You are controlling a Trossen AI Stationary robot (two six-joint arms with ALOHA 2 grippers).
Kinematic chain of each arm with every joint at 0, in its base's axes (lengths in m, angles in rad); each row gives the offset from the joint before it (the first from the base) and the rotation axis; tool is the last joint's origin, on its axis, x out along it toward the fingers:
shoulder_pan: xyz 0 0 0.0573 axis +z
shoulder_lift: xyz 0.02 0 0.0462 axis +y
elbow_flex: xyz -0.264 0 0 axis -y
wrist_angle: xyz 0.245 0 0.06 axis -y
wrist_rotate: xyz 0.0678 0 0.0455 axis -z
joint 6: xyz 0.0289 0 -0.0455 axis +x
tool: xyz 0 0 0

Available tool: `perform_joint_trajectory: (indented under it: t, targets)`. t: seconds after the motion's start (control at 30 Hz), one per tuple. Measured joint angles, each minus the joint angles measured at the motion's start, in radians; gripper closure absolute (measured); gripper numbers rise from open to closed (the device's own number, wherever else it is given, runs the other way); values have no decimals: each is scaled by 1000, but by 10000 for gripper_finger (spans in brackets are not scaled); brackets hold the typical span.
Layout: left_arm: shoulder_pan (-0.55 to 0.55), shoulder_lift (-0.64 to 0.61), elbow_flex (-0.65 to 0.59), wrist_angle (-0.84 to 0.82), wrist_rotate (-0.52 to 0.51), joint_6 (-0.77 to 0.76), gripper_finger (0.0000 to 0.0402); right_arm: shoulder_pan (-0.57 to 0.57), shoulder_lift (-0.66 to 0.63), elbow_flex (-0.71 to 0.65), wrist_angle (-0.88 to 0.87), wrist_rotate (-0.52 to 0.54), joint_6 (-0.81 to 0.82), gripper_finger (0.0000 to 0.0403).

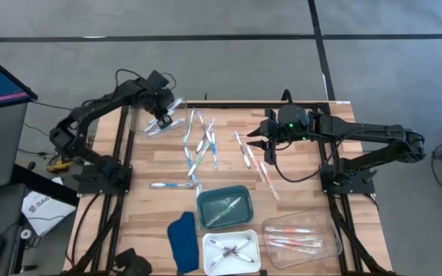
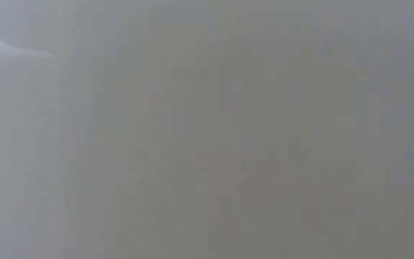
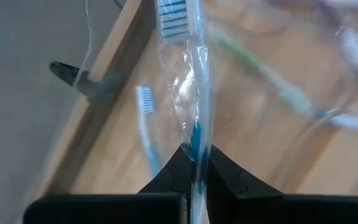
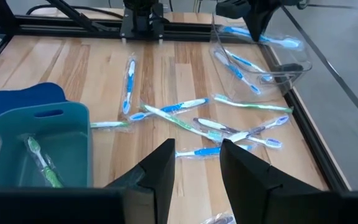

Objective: Pick & Place Toothbrushes
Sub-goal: Put the blue toothbrush into the top transparent bin

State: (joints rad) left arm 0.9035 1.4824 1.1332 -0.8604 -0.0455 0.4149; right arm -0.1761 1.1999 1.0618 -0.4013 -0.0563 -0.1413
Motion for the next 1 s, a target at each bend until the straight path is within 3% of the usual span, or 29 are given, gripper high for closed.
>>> perform_joint_trajectory:
  t: [0.13,0.37,1.0]
  targets:
    - [0,21,0,1,-66,122,392,0,0,0,-16,0,0,283]
    - [0,22,-1,-37,-70,307,392,0,0,0,-18,0,0,283]
    - [12,33,-148,121,-27,278,392,0,0,0,-16,0,0,283]
